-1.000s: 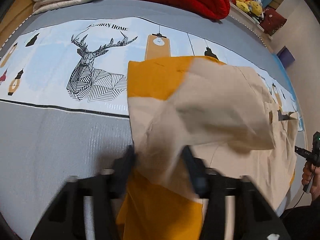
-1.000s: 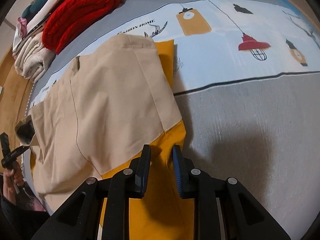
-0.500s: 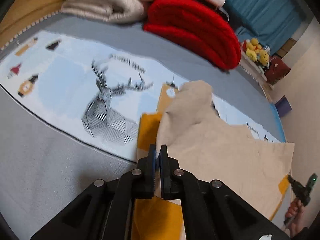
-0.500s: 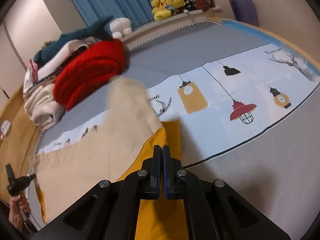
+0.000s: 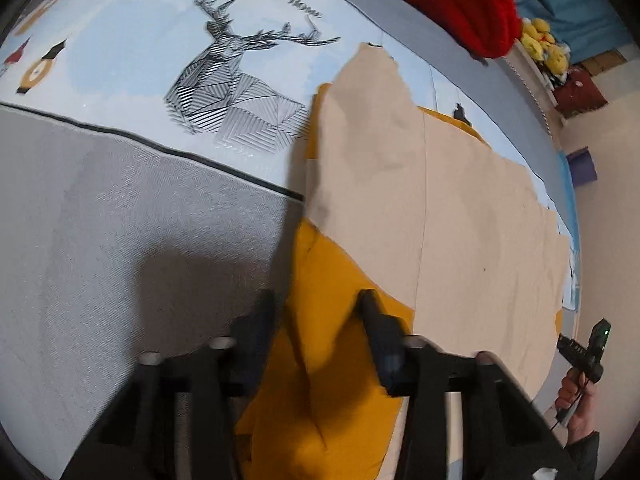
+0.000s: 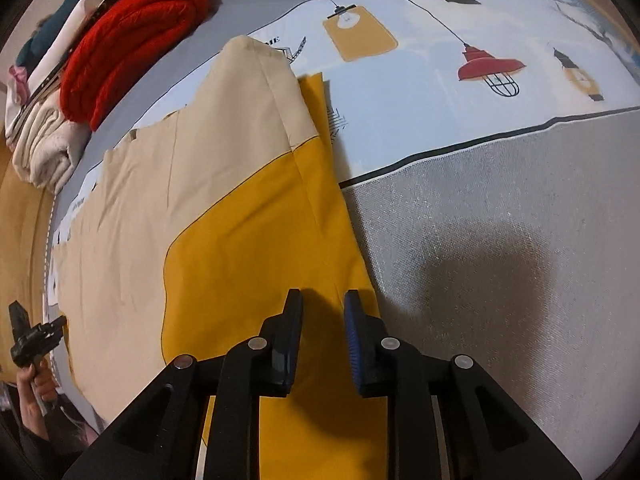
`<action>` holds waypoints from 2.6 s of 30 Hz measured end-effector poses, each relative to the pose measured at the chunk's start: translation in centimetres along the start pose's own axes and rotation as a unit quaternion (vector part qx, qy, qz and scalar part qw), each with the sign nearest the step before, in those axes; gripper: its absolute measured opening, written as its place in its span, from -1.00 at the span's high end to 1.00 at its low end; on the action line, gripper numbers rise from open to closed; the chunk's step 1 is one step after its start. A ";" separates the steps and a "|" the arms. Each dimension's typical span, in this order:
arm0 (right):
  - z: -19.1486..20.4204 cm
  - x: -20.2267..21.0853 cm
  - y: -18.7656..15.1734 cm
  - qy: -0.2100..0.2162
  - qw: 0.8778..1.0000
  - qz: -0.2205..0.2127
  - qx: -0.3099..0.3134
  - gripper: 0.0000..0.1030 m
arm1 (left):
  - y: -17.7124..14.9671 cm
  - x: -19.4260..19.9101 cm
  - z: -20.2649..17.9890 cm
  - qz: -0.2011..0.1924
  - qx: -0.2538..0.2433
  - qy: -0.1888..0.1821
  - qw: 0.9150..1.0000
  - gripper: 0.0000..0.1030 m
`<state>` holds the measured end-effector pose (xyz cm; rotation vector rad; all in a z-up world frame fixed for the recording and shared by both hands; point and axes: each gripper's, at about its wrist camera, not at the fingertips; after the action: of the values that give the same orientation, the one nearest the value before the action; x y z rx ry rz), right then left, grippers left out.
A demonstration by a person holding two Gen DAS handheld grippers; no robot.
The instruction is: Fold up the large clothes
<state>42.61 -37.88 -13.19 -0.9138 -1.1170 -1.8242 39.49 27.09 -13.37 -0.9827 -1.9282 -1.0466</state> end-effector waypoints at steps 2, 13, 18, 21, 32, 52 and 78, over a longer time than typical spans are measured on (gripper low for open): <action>0.4 0.4 0.0 0.006 1.000 -0.010 0.009 0.71 | 0.1 0.7 -0.7 -0.018 -0.013 0.003 1.000 0.91; -0.5 3.8 2.1 0.005 0.994 -0.101 -0.036 0.98 | 1.6 1.9 -2.1 -0.072 -0.024 0.010 0.997 0.96; -0.2 1.4 1.8 0.002 0.998 -0.060 -0.020 0.59 | 1.3 0.2 -0.9 -0.027 -0.001 0.023 0.999 0.60; -1.0 0.4 1.8 0.012 0.998 -0.040 -0.037 0.18 | 1.1 0.0 -1.0 -0.024 0.000 0.023 0.999 0.54; 2.5 3.1 1.8 0.016 0.993 -0.110 0.040 0.95 | 2.0 1.5 -2.3 -0.085 -0.025 0.024 0.996 0.96; 1.5 3.2 1.4 -0.056 0.991 -0.118 0.007 0.77 | 0.5 4.1 -6.5 -0.109 -0.124 0.057 0.985 0.38; 4.8 8.3 -6.6 -0.163 0.967 -0.059 0.185 0.77 | -9.1 7.7 -8.5 -0.052 -0.260 0.122 0.956 0.16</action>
<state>34.00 -33.56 -6.54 -0.9567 -1.6845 -1.5108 30.09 18.27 -6.39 -0.9741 -1.5422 -1.7073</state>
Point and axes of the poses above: each gripper's, at about its wrist camera, not at the fingertips, and x roughly against the way its jaws point, z to its left, y to its top, and after that the axes turned 11 degrees about -z, right-handed
